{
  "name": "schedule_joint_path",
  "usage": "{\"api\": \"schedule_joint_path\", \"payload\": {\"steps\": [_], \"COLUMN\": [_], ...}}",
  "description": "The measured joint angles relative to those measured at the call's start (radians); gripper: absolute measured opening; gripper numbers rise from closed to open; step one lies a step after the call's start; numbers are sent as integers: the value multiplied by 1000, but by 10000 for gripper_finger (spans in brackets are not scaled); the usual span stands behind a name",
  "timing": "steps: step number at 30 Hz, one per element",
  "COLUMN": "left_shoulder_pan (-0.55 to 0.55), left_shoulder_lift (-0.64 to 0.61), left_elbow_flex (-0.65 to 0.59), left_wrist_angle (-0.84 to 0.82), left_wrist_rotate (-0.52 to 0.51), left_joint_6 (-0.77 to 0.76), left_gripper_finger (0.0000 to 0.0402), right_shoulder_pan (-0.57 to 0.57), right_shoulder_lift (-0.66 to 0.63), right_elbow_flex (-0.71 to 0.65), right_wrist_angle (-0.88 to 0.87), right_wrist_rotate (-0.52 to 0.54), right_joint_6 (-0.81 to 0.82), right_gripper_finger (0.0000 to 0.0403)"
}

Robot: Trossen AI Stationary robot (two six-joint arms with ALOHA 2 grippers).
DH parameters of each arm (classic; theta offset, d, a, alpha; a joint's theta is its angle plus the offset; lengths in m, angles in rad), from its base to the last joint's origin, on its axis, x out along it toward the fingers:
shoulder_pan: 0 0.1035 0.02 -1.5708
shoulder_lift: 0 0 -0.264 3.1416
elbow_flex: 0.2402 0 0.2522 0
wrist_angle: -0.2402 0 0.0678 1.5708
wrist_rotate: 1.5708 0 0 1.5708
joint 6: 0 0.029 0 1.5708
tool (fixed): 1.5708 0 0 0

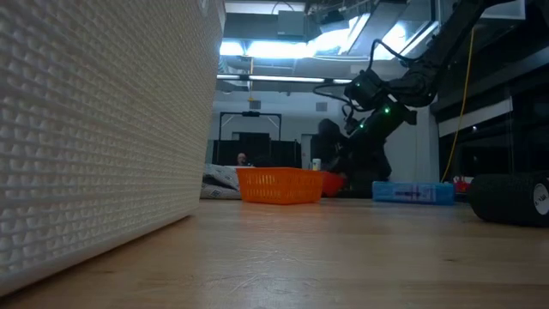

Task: Pick & place medical supplies in basket/bin
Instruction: Put the red bandage into the transparent black bin

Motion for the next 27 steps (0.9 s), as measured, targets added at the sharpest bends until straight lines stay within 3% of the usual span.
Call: {"api": "schedule_joint_path", "payload": {"steps": [15, 27], "left_shoulder_pan": [0, 0], "left_shoulder_lift": [0, 0], "left_elbow_flex": [0, 0], "left_wrist_angle": [1, 1], "left_wrist_rotate": [0, -1], "left_joint_6": [4, 8], "left_gripper_finger": [224, 223], "right_shoulder_pan": [118, 368], "right_shoulder_lift": [-189, -446], "right_elbow_flex": [1, 1], "right_wrist_angle": [26, -332], "right_wrist_rotate": [-96, -218], "right_joint_6": [-27, -71], "right_gripper_finger": [13, 13]}}
